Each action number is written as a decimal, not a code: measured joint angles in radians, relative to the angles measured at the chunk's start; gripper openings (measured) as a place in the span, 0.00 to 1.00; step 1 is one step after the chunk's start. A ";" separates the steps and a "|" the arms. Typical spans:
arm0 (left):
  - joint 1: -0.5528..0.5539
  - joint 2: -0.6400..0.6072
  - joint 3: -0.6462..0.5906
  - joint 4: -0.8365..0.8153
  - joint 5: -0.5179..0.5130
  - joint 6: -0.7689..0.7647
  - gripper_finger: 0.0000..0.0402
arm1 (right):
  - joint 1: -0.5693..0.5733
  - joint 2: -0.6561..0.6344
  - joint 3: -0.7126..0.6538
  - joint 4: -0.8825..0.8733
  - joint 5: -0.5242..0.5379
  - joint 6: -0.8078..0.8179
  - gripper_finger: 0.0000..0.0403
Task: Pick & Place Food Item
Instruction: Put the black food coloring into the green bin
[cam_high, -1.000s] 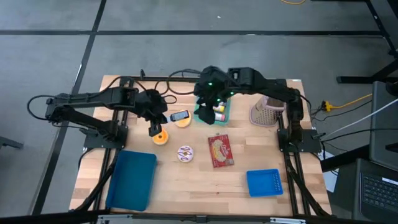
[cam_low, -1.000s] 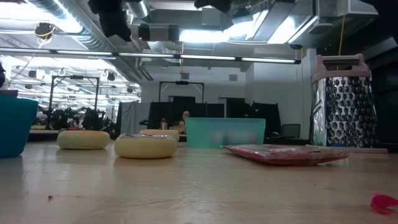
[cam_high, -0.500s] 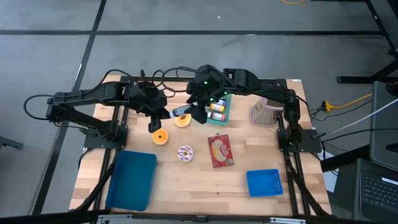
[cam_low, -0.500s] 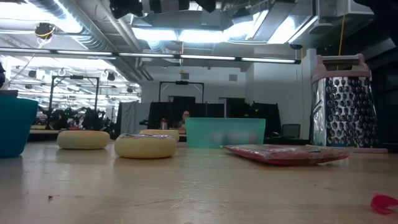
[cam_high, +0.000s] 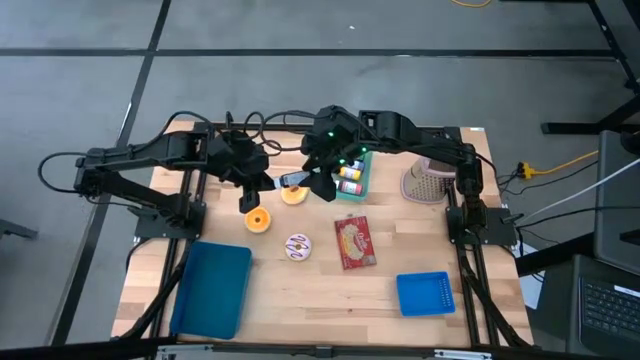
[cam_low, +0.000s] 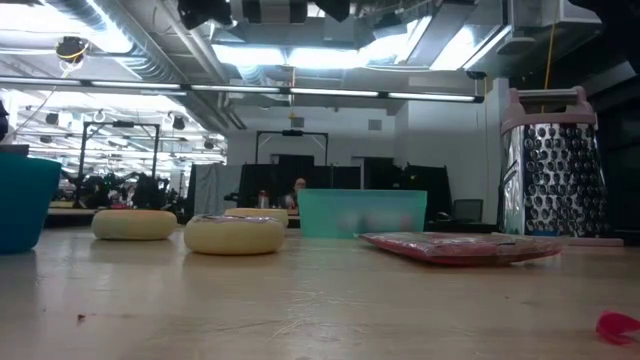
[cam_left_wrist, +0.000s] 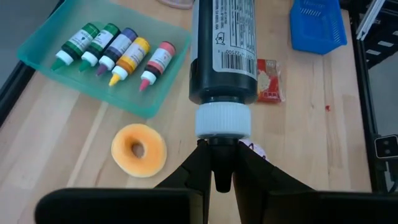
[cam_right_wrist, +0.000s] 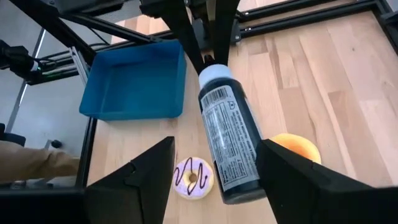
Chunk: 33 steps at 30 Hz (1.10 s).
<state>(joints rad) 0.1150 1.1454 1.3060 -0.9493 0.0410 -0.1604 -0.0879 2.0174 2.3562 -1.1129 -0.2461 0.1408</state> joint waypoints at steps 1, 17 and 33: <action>0.000 0.000 0.003 -0.001 0.000 0.002 0.09 | 0.000 0.000 0.000 -0.002 0.005 -0.003 0.56; 0.000 -0.002 0.021 0.005 0.030 0.025 0.09 | -0.010 0.000 0.000 -0.007 -0.006 -0.022 0.56; 0.005 -0.002 0.021 0.053 0.014 0.047 0.09 | -0.010 0.006 0.000 -0.043 -0.067 -0.029 0.56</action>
<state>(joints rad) 0.1200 1.1431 1.3270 -0.8962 0.0547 -0.1139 -0.0975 2.0239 2.3562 -1.1561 -0.3128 0.1116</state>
